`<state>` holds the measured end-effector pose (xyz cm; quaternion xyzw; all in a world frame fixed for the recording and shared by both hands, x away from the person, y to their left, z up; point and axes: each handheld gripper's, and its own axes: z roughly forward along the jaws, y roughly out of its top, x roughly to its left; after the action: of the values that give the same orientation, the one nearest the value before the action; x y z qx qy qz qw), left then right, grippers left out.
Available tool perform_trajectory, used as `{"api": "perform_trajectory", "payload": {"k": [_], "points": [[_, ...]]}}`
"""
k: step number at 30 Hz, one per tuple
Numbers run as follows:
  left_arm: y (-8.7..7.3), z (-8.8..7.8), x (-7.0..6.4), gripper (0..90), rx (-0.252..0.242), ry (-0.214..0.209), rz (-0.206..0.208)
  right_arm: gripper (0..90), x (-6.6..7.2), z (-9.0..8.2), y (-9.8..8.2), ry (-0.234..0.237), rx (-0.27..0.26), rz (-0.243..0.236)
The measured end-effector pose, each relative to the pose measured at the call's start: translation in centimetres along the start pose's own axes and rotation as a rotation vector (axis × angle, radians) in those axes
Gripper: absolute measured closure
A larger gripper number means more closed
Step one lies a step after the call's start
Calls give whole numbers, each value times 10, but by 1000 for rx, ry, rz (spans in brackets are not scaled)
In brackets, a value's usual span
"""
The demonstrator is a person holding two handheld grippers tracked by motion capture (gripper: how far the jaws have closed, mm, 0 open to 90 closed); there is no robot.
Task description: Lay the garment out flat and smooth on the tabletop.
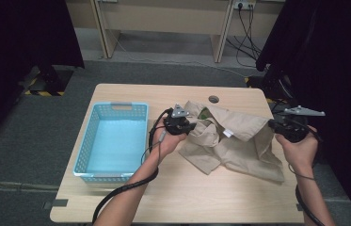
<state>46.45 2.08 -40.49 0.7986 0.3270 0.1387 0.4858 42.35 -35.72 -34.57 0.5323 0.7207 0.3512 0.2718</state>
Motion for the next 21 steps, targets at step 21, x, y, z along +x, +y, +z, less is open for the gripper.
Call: {"api": "perform_trajectory", "payload": {"k": [21], "points": [[-2,4,4,809,54,22,-17,823,-86,-27,-75,-62,255,148]]}}
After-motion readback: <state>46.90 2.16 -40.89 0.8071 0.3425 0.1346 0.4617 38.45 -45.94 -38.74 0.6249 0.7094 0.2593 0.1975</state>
